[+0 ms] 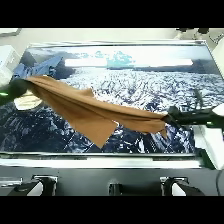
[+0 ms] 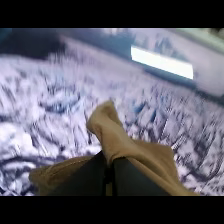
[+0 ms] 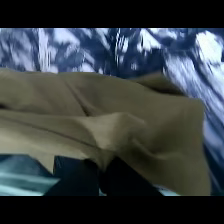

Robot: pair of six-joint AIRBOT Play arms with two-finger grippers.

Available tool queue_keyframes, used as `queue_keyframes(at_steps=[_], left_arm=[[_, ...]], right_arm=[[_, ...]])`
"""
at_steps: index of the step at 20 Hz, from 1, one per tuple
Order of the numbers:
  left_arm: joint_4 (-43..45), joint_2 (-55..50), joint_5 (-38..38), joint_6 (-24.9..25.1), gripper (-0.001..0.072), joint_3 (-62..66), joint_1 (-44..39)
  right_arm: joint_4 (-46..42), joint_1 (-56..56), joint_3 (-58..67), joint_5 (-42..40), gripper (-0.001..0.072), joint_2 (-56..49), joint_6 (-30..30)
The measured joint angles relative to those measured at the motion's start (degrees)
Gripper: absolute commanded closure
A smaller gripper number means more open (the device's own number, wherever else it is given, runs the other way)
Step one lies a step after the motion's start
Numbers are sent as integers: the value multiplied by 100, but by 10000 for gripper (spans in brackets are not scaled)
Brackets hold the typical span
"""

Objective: Fold the clothes and pants, and hang the long-sleeved shirts on hangers.

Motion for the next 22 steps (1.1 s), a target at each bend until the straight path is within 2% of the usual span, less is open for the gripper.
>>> queue_keyframes(at_steps=[3, 4, 5, 6, 9, 12, 15, 17, 19, 22], left_arm=[[-22, -791, 409, 2, 680, -356, -461], [-39, -984, 463, 0, 680, -417, -584], [-46, -1121, 472, 0, 680, -459, -673], [-46, -1222, 461, -4, 680, -490, -739], [17, -1307, 258, -2, 680, -538, -734], [197, -1259, -133, 7, 680, -555, -564], [310, -1233, -520, 7, 680, -566, -457], [345, -1224, -730, 9, 680, -566, -431], [374, -1222, -885, 9, 680, -566, -417], [378, -1220, -1008, 9, 680, -566, -407]], right_arm=[[977, 0, -238, -1174, 657, -863, -389], [1270, 0, -256, -1447, 480, -1073, -494], [1519, 0, -260, -1685, 187, -1237, -590], [1707, -11, -232, -1853, 2, -1362, -702], [1829, -232, 146, -1679, 6, -1530, -1126], [925, -557, 546, -562, 20, -1574, -1060], [-48, -461, 219, 319, 14, -1567, -841], [-271, -210, -170, 407, 12, -1561, -776], [-284, 57, -450, 131, 13, -1558, -756], [192, 291, -636, -402, 17, -1565, -721]])
